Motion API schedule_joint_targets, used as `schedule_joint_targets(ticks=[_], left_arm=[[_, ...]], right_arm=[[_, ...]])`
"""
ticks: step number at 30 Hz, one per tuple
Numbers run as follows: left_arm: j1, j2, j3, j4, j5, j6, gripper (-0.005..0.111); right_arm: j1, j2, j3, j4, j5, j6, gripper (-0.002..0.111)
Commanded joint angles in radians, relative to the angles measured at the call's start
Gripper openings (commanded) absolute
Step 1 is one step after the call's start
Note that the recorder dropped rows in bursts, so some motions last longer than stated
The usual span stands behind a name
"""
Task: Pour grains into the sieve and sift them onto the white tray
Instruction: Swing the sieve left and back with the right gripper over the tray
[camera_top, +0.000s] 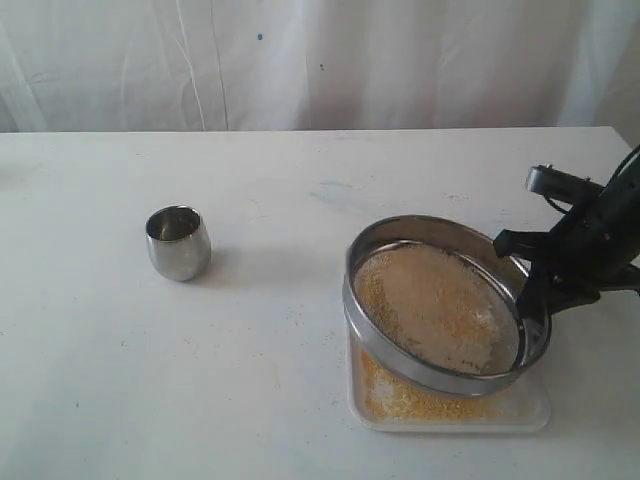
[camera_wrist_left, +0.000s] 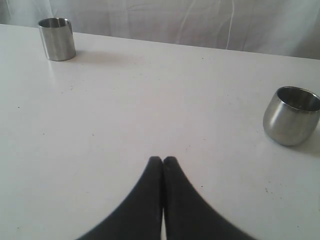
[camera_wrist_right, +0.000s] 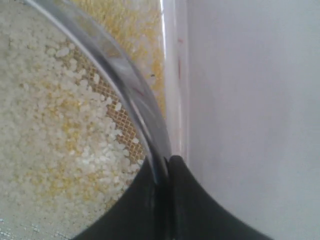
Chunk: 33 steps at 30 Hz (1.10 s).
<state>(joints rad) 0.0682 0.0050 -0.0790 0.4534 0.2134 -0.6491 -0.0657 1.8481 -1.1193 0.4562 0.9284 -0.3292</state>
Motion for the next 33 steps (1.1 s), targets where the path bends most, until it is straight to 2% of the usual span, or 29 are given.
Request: schedule_joint_targets(ticks=[1,5,12,17,23,25,29,33], left_arm=[[0.001,-0.005,0.002,0.006,-0.004,-0.001,0.000],[0.001,-0.005,0.002,0.006,-0.004,-0.001,0.000],[0.001,-0.005,0.002,0.006,-0.004,-0.001,0.000],[0.001,-0.005,0.002,0.006,-0.004,-0.001,0.000],[0.001,-0.005,0.002,0.006,-0.004,-0.001,0.000],[0.001,-0.005,0.002,0.006,-0.004,-0.001,0.000],[0.001,-0.005,0.002,0.006,-0.004,-0.001,0.000],[0.001,-0.005,0.002,0.006,-0.004,-0.001,0.000]], right_arm=[[-0.001,-0.020,-0.019,0.008,-0.129,0.059,0.000],[0.016,-0.034,-0.008,-0.011,0.035,0.048,0.000],[0.035,-0.059,-0.027,-0.050,-0.208,0.132,0.000],[0.039,-0.062,-0.050,-0.055,-0.003,0.117,0.000],[0.046,-0.070,-0.038,-0.067,-0.152,0.125,0.000],[0.046,-0.068,-0.046,-0.067,-0.124,0.132,0.000],[0.052,-0.068,-0.037,-0.067,0.074,0.088,0.000],[0.055,-0.070,-0.056,-0.067,-0.016,0.079,0.000]])
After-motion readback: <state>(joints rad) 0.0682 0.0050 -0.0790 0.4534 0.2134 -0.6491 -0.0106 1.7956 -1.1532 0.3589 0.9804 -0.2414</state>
